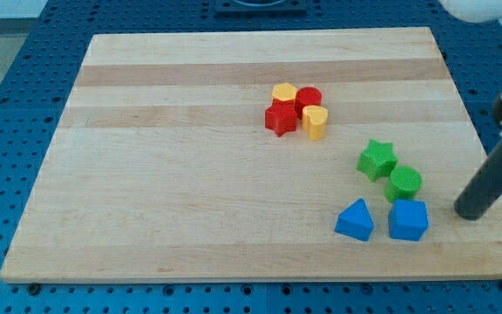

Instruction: Push the green circle into the green star

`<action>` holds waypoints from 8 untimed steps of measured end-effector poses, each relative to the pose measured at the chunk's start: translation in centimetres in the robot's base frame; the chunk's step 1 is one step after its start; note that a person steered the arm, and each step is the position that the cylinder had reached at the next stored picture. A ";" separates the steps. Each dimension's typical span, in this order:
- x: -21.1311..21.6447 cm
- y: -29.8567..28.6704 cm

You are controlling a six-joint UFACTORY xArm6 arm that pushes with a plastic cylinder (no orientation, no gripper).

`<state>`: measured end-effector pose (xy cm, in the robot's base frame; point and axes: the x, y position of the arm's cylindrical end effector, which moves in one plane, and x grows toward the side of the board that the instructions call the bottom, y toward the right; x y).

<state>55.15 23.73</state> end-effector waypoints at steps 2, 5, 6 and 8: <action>-0.1 -3.3; -2.1 -5.7; -2.1 -5.6; 0.0 -2.6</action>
